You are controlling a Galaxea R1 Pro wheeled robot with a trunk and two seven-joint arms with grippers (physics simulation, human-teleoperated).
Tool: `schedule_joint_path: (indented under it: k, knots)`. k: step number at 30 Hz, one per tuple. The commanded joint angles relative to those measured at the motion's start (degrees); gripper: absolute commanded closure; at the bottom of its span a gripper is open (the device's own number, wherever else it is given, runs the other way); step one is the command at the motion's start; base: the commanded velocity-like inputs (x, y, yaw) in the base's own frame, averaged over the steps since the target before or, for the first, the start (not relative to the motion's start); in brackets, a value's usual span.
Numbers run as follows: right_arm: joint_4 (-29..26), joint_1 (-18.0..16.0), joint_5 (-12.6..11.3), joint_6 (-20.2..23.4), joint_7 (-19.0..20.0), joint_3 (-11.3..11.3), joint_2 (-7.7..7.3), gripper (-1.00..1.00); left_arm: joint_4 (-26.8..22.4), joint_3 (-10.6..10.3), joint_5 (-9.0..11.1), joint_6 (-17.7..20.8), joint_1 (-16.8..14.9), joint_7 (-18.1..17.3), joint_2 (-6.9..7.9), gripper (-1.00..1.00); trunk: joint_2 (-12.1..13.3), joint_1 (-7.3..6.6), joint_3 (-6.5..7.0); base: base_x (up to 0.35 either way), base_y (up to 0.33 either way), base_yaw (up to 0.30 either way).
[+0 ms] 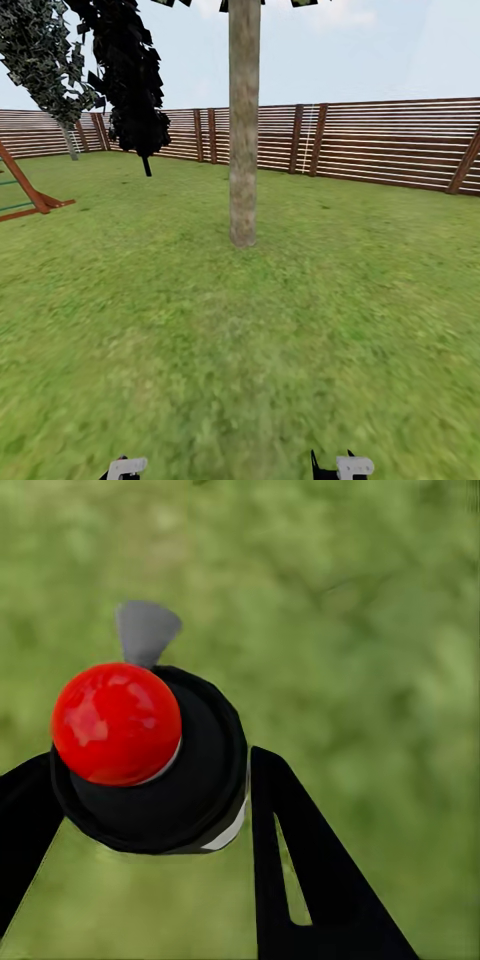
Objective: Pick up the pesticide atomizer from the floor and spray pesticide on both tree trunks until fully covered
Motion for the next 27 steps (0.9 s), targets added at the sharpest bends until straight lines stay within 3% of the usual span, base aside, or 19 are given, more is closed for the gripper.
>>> schedule_joint_path:
  k: [1,27]
  knots:
    - [0.00,0.02,0.01,0.00,0.00,0.00,0.00,-1.00,-0.01,0.00,0.00,0.00,0.00,0.00,0.00,1.00,0.00,0.00,0.00,0.338,0.000,0.000]
    - [0.00,0.02,-0.05,0.00,-0.02,0.00,0.00,-1.00,-0.01,0.00,0.00,0.00,0.00,0.00,0.00,1.00,0.00,0.00,0.00,0.338,0.000,0.000]
